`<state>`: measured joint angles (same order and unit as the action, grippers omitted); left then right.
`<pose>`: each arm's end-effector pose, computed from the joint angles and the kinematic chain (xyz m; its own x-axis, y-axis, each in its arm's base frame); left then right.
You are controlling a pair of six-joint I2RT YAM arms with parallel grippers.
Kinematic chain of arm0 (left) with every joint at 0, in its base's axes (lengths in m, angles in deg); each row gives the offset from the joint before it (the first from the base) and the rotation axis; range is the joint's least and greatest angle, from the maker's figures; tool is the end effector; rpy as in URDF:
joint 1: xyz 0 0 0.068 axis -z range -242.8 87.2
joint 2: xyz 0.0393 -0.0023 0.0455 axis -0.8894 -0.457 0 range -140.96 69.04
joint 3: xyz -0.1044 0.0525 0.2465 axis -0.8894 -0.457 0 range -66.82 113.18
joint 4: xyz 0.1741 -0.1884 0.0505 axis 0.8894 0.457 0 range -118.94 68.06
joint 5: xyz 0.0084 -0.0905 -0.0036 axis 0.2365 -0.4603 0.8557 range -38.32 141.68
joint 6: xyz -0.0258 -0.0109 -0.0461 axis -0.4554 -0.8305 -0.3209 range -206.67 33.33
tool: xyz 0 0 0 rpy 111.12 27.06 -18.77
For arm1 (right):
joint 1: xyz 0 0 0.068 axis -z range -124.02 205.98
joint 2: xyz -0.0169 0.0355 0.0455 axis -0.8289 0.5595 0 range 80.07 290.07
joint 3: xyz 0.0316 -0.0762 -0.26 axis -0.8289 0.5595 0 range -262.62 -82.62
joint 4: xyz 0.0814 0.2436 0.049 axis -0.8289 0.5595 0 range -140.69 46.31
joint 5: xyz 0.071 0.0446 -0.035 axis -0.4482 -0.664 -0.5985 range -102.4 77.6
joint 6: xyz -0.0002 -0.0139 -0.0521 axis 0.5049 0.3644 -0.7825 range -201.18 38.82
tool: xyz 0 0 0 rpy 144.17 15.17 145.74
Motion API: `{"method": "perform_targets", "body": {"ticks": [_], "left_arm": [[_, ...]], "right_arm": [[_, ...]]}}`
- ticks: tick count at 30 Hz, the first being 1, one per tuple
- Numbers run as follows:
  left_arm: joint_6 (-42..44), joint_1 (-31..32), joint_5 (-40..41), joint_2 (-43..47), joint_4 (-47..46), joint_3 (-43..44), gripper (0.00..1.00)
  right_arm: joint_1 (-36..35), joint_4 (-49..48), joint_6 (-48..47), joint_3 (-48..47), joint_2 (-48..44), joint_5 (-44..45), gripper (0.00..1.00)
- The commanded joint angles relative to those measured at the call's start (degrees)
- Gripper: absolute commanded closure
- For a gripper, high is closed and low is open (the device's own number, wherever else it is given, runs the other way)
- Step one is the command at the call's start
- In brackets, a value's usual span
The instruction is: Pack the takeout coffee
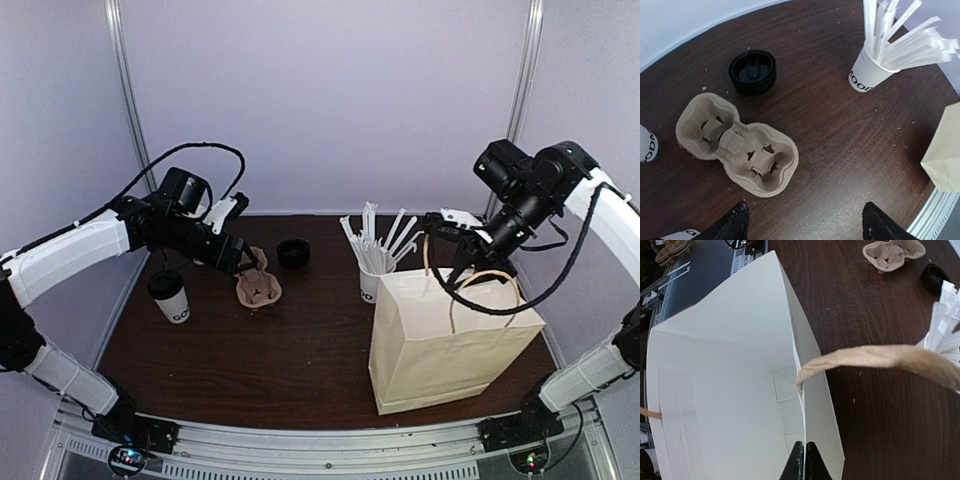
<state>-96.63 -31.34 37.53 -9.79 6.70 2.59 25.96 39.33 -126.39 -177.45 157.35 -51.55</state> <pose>0.2488 -0.1626 0.3148 -0.7077 0.2366 -0.6657 0.5392 0.7897 -0.2925 0.1688 0.1235 0.4052 -0.1894 -0.7451 -0.6395 -0.9753 0.0673 0.2104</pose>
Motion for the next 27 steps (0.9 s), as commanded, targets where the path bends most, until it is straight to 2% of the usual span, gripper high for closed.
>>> {"method": "perform_targets", "body": {"ticks": [1,3,6,10,13,18,27], "left_arm": [[-5.7,0.2,6.1,-4.8,5.9,3.7,0.23],[-3.9,0.2,6.9,-7.0,6.6,5.6,0.25],[-2.7,-0.5,12.9,-14.0,13.1,12.2,0.26],[-7.0,-0.8,15.1,-20.8,15.9,18.9,0.31],[-12.1,-0.7,14.2,-24.6,14.2,20.0,0.35],[-17.5,-0.6,8.2,-30.4,7.9,19.5,0.42],[-19.8,-0.1,5.6,-38.9,7.2,22.8,0.56]], "right_arm": [[-7.4,-5.0,3.6,-4.2,5.2,2.6,0.97],[-9.3,-5.3,3.1,-5.8,7.7,2.8,0.99],[-10.6,-5.7,2.7,-8.2,11.0,2.8,1.0],[-11.1,-6.2,3.0,-11.2,12.9,3.7,1.0],[-11.1,-9.1,4.3,-10.5,11.8,6.0,1.0],[-11.0,-11.8,4.9,-7.5,9.6,8.5,1.0],[-11.0,-14.4,6.3,-4.4,8.2,8.8,1.0]]}}
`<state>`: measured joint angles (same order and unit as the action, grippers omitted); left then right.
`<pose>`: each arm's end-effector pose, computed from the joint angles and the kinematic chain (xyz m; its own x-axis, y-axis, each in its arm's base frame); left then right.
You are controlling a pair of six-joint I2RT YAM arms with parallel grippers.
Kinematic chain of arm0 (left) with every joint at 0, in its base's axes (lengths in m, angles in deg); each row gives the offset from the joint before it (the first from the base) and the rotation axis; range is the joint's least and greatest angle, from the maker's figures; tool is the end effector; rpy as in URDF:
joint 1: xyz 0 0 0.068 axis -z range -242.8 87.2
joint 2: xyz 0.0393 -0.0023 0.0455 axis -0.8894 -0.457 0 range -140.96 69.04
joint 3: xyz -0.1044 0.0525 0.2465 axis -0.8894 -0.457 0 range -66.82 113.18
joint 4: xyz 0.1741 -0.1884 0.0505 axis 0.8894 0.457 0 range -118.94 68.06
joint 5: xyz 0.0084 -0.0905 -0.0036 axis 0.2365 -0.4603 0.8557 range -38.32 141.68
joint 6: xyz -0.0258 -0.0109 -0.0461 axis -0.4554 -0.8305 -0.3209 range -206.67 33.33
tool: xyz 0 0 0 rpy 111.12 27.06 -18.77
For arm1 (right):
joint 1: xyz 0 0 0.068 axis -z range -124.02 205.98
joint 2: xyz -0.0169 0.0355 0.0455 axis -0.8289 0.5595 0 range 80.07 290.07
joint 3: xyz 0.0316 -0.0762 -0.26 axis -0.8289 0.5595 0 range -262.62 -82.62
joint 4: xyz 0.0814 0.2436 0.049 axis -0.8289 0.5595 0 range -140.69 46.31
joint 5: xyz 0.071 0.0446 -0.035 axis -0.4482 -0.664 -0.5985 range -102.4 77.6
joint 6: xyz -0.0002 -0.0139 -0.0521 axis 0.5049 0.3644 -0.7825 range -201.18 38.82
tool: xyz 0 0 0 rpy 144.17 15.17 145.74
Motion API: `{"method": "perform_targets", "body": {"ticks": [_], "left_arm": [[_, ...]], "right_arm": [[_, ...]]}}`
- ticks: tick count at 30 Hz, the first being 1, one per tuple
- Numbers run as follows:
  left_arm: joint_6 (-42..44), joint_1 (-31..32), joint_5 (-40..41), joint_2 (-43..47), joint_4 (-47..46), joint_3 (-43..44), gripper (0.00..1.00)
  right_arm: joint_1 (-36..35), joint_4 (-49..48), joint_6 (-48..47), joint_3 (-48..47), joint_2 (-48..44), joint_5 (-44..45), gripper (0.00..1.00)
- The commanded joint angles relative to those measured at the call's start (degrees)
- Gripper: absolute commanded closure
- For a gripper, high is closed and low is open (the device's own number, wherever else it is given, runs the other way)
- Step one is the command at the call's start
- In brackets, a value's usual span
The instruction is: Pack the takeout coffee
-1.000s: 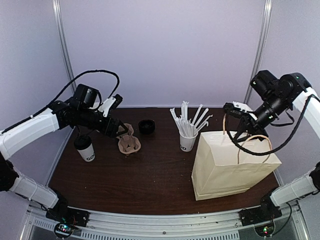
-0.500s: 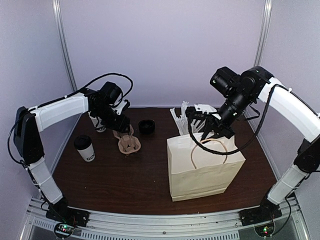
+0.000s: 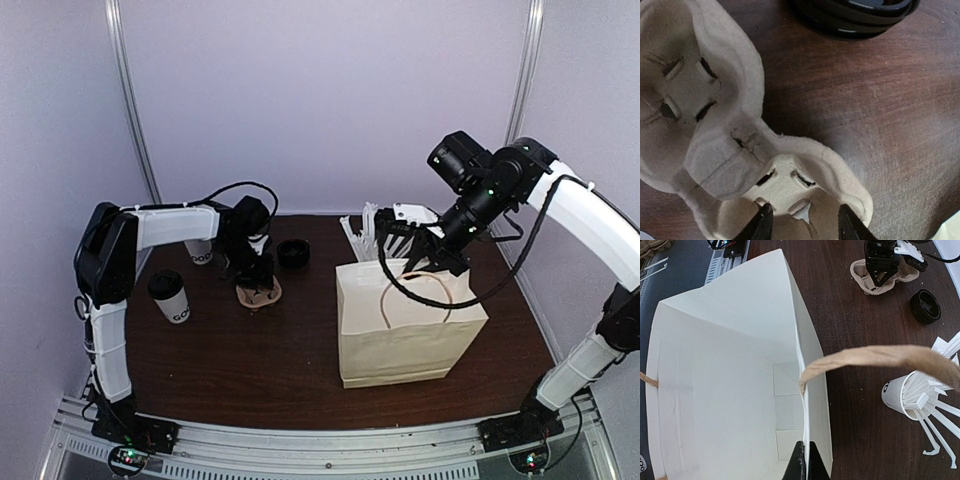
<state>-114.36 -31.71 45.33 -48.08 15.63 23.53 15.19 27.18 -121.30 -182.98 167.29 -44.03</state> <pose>0.3586 -0.2210 0.1880 -0.9710 0.0464 -0.2345 0.1044 0.9648 -0.2414 0.1972 0.1948 0.3970 -0.0558 -0.7729 -0.6321 -0.9962 0.0003 0.0876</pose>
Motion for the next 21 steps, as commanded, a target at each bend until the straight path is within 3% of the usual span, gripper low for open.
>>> {"method": "perform_targets", "body": {"ticks": [1,5,12,21], "left_arm": [[-2.0,0.4,-2.5,-0.5,-1.3,1.4,0.58],[-0.7,0.8,-2.7,2.2,1.0,-2.3,0.65],[3.4,0.8,-1.3,11.1,6.9,-12.7,0.65],[8.5,-0.9,12.0,17.5,15.4,-17.3,0.62]], "right_arm": [[-0.2,-2.3,1.2,1.2,-1.9,1.5,1.0],[-0.3,-2.1,1.0,1.2,-2.3,2.1,1.0],[-0.2,-3.1,0.6,2.4,-2.4,2.8,1.0],[-0.3,-4.1,0.7,2.6,-1.3,1.9,1.0]]}}
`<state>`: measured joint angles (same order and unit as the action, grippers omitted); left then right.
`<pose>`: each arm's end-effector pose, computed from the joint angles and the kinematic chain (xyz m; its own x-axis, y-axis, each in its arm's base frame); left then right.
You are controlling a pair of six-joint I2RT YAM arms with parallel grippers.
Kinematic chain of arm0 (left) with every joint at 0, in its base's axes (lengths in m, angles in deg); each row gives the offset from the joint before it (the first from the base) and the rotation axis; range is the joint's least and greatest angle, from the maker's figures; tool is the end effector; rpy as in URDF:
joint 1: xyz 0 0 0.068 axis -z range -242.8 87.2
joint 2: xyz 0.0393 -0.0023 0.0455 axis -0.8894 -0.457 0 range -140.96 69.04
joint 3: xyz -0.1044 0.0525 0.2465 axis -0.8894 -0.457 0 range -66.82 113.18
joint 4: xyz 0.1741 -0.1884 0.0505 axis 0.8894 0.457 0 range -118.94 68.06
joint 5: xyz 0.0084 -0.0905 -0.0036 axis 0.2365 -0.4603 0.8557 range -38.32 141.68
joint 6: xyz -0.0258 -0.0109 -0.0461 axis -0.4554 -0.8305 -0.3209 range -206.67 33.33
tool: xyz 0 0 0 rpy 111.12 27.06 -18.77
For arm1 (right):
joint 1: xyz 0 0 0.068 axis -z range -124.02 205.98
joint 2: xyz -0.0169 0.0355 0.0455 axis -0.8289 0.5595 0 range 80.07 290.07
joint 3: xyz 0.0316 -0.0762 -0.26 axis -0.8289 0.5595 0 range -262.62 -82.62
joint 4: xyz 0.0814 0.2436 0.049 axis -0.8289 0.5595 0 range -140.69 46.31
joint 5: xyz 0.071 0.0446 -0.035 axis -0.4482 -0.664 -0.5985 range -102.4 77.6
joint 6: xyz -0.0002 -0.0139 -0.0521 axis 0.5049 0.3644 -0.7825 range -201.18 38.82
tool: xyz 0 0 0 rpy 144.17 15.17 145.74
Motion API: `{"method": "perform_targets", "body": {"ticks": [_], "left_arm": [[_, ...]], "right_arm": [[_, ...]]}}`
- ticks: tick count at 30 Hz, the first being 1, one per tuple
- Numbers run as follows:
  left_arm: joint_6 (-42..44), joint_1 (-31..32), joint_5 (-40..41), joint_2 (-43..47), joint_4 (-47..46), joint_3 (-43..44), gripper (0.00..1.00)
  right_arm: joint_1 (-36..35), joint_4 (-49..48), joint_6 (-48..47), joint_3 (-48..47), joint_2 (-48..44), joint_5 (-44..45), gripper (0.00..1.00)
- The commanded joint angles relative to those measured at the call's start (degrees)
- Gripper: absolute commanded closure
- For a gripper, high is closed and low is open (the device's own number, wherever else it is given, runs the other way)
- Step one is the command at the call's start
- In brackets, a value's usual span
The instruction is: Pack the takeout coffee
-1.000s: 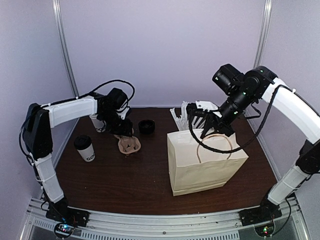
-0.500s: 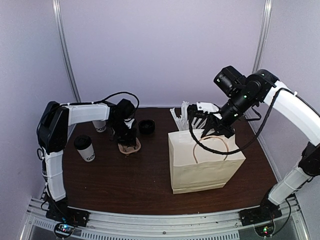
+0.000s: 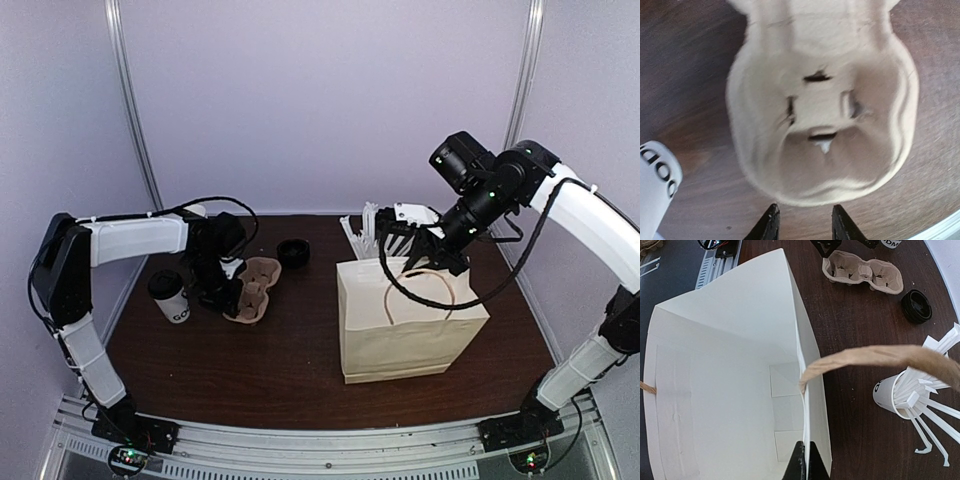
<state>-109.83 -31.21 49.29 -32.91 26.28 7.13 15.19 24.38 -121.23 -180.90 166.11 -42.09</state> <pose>0.2821 -0.1754 0.2009 -0.9852 0.1448 -0.0922 0.1526 0.9847 -0.0845 0.1977 0.1939 0.3941 -0.0402 -0.7730 -0.6331 -0.9989 0.0163 0.0435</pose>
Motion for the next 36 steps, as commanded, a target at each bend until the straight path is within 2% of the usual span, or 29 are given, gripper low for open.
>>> {"method": "perform_targets", "body": {"ticks": [1,5,10,15,22,30,36], "left_arm": [[4.8,-2.4,8.4,2.4,5.0,-1.2,0.62],[8.1,-3.8,6.6,3.2,4.7,1.2,0.6],[9.2,-1.9,-0.4,5.4,-5.4,5.1,0.46],[8.6,-1.9,-2.5,-2.8,-5.8,12.7,0.41],[5.7,-1.9,-2.1,-10.7,-5.3,18.2,0.41],[3.6,-1.9,-0.7,-12.8,-3.4,19.6,0.42],[2.8,-1.9,-0.9,-14.5,-3.3,20.0,0.46]], "right_arm": [[-0.2,-1.4,0.7,0.7,-0.1,0.0,1.0],[-0.2,-1.9,1.0,1.4,-0.5,0.5,1.0],[-0.2,-2.4,1.5,1.6,-0.6,0.6,1.0],[-0.2,-2.6,1.9,1.4,-0.2,0.8,1.0],[-0.2,-2.6,2.2,1.6,-0.5,1.2,1.0],[-0.2,-2.8,2.3,1.8,-0.3,1.2,1.0],[-0.2,-2.6,2.3,1.3,-0.1,1.0,1.0]]}}
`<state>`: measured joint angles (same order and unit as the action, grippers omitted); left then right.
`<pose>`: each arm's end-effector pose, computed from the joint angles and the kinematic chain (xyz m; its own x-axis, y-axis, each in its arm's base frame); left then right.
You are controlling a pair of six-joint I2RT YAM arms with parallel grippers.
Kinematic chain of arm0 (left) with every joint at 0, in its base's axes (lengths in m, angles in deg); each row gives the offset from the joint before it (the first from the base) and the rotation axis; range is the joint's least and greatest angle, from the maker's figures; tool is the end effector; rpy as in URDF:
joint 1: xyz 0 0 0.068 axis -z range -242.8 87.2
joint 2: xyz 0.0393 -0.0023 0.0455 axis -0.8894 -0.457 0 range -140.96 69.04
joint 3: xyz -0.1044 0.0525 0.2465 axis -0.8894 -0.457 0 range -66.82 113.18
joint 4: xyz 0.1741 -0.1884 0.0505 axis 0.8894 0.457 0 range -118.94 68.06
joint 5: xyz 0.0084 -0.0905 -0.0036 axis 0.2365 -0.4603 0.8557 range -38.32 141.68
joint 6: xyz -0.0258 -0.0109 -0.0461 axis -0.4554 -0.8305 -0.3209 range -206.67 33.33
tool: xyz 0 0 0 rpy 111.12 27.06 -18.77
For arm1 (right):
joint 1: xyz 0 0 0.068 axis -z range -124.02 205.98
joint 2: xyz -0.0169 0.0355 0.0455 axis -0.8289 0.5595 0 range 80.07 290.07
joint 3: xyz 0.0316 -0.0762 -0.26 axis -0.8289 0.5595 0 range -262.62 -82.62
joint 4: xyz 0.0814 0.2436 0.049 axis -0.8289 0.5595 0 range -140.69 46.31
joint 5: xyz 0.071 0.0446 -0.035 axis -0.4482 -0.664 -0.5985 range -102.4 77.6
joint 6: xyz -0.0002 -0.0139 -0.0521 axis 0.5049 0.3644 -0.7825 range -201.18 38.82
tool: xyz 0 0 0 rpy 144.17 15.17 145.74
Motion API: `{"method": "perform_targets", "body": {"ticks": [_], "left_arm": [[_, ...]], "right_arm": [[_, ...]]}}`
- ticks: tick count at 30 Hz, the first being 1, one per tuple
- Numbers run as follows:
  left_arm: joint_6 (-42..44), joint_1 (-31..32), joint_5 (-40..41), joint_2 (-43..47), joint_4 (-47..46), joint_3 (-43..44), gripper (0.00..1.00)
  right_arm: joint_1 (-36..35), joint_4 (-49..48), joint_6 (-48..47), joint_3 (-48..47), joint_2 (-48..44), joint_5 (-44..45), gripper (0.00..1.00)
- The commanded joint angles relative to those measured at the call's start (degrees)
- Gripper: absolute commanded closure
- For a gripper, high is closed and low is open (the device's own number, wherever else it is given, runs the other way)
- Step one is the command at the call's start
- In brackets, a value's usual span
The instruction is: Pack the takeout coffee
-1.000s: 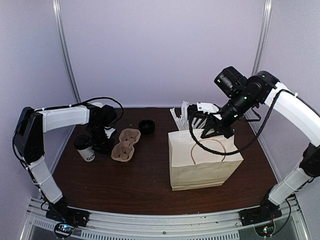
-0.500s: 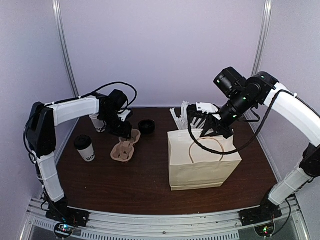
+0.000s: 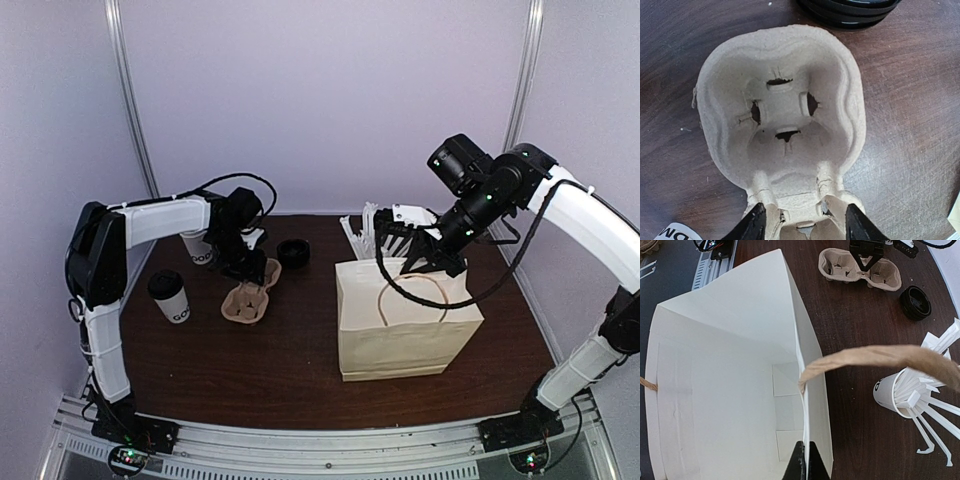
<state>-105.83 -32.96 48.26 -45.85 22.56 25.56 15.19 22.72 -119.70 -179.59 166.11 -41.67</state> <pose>0.3551 -0.2063 0.2093 -0.9553 0.1705 -0.2413 0.2092 0.9671 -0.1445 0.2002 0.1957 0.3890 -0.0638 -0.7727 -0.6316 -0.9979 0.0403 0.0515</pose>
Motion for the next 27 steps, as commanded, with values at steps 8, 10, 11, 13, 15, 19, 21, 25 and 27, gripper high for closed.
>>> {"method": "perform_targets", "body": {"ticks": [8,10,11,13,15,19,21,25,27], "left_arm": [[-1.9,-0.1,-0.2,-3.4,1.0,2.0,0.48],[-1.9,-0.1,-0.2,-3.8,1.2,2.2,0.5],[-1.9,-0.1,-0.2,-4.0,1.4,2.3,0.5],[-1.9,-0.1,-0.2,-4.2,1.6,2.4,0.51],[-1.9,-0.1,-0.2,-4.6,1.7,2.4,0.53],[-2.0,-0.1,0.0,-5.2,2.0,2.5,0.56],[-2.1,-0.1,0.1,-5.4,2.0,2.4,0.57],[-2.2,-0.1,0.5,-5.6,2.0,2.4,0.6],[-2.2,-0.1,0.5,-5.6,1.9,2.6,0.63]], "right_arm": [[-0.2,-1.2,0.9,0.6,-0.5,0.7,1.0],[-0.2,-1.2,0.9,0.7,-0.5,0.7,1.0],[-0.2,-1.2,0.9,0.7,-0.5,0.7,1.0],[-0.2,-1.2,0.9,0.7,-0.5,0.7,1.0],[-0.2,-1.2,0.9,0.8,-0.5,0.6,1.0],[-0.2,-1.5,0.9,1.2,-0.7,0.6,1.0],[-0.2,-1.5,0.9,1.4,-0.7,0.6,1.0],[-0.3,-1.6,0.9,1.4,-0.9,0.6,1.0],[-0.2,-1.6,1.0,1.3,-1.0,0.6,1.0]]}}
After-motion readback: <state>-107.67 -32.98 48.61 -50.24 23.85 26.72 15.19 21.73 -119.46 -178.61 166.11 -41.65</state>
